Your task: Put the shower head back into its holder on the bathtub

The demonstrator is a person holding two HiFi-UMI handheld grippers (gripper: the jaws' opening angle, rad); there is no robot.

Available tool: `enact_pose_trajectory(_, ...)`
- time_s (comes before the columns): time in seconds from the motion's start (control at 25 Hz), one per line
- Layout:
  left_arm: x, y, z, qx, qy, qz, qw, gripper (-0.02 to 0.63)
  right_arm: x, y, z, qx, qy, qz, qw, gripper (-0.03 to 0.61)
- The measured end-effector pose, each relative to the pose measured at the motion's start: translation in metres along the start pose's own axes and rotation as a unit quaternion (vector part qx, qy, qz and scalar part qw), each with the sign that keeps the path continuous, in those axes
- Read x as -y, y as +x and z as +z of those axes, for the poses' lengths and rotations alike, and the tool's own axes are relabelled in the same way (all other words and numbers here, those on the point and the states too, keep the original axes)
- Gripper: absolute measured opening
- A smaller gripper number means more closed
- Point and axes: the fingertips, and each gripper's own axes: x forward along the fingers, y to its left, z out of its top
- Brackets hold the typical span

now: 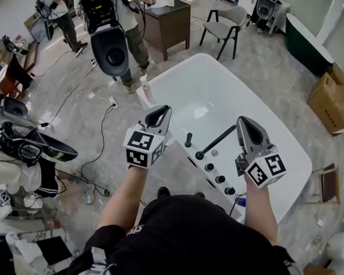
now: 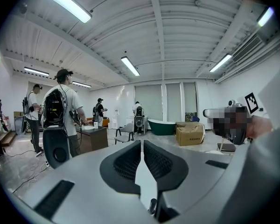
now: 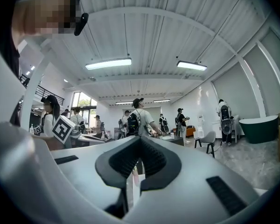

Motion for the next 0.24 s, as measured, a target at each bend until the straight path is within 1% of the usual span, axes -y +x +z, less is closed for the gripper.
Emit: enact_pose_trajectory(0.24, 0.0036, 0.0003, -0.0078, -0.001, -0.006, -0.003, 1.0, 0.034, 0.0028, -0.0045, -0.0098, 0.003, 0.004, 0.006, 1.0, 0.011)
